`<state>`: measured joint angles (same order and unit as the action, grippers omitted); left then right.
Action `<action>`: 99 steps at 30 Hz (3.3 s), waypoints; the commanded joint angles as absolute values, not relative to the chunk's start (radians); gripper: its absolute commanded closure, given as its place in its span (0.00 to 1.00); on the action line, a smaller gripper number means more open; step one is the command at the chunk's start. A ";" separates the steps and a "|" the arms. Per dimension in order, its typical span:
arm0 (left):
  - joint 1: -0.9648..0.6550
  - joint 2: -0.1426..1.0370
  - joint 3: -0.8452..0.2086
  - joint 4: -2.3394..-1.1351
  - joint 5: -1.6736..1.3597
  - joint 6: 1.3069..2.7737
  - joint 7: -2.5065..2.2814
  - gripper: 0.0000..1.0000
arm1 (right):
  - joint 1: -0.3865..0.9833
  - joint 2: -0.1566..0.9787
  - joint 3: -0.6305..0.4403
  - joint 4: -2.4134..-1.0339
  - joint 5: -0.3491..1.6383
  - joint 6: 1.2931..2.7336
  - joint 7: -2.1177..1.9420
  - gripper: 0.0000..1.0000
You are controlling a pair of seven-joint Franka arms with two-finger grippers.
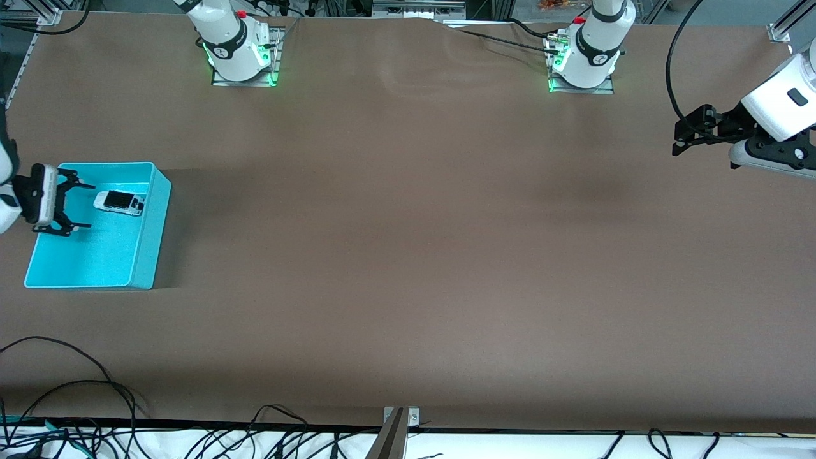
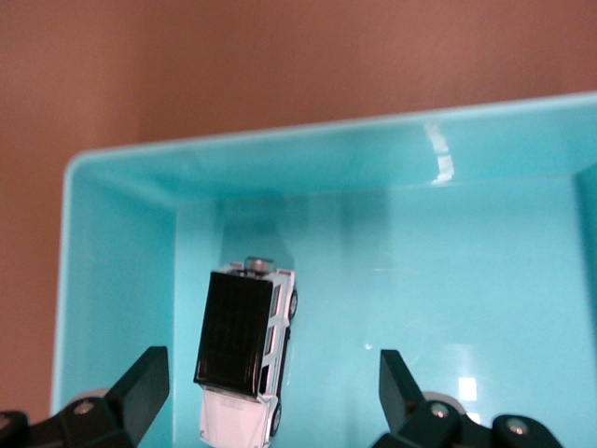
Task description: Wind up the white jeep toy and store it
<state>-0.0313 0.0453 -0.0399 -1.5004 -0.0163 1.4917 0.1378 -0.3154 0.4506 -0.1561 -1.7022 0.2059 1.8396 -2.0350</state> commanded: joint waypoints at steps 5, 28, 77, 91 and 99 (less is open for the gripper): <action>-0.032 0.044 -0.040 -1.479 -0.025 1.471 0.138 0.00 | -0.272 0.336 -0.153 -1.660 0.222 1.715 -1.720 0.00; -0.032 0.043 -0.040 -1.479 -0.025 1.471 0.138 0.00 | -0.187 0.198 -0.035 -1.556 0.158 1.601 -0.711 0.00; -0.034 0.043 -0.043 -1.479 -0.025 1.471 0.138 0.00 | -0.083 -0.130 0.090 -1.825 -0.018 1.652 0.077 0.00; -0.034 0.044 -0.041 -1.477 -0.023 1.474 0.138 0.00 | -0.081 -0.110 0.091 -1.812 -0.018 1.701 0.063 0.00; -0.034 0.043 -0.043 -1.479 -0.025 1.473 0.138 0.00 | -0.081 -0.087 0.089 -1.807 -0.020 1.799 0.060 0.00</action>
<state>-0.0319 0.0450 -0.0429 -1.5003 -0.0163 1.4917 0.1378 -0.0835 -0.1016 0.0886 -1.8168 -0.0085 1.7643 0.0627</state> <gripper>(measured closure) 0.000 0.000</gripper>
